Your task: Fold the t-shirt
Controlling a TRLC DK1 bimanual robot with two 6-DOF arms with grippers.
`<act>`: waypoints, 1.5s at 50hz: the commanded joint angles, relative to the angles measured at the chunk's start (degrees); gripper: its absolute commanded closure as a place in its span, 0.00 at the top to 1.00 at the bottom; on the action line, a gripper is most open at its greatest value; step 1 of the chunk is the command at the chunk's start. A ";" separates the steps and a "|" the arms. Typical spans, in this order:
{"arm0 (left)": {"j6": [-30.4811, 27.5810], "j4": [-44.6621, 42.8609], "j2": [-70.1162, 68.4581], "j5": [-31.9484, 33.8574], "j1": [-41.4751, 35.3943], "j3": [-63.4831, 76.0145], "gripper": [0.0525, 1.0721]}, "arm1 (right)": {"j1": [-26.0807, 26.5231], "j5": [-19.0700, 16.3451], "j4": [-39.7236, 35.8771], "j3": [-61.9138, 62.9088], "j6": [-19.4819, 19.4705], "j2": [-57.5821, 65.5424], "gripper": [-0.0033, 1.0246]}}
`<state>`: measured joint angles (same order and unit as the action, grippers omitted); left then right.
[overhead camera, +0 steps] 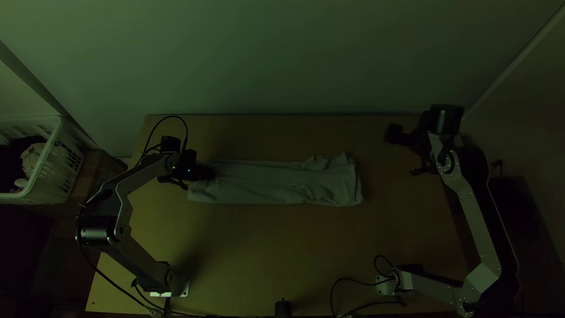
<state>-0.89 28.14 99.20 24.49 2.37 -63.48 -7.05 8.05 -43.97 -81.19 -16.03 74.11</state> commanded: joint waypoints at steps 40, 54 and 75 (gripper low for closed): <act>-18.80 27.41 -3.57 -10.43 28.21 -22.39 0.02 | 1.78 -0.06 5.21 7.89 2.32 -6.25 0.96; -17.13 39.71 -7.09 -12.89 21.27 -31.26 0.02 | 1.42 -0.06 5.47 8.06 2.32 -7.05 0.96; -5.79 52.10 -4.36 -18.07 0.27 -43.04 0.02 | 1.86 -0.06 5.47 8.85 2.23 -7.75 0.96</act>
<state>-10.66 77.97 93.49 6.94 6.42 -103.04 -5.50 7.99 -39.07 -73.93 -14.48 67.79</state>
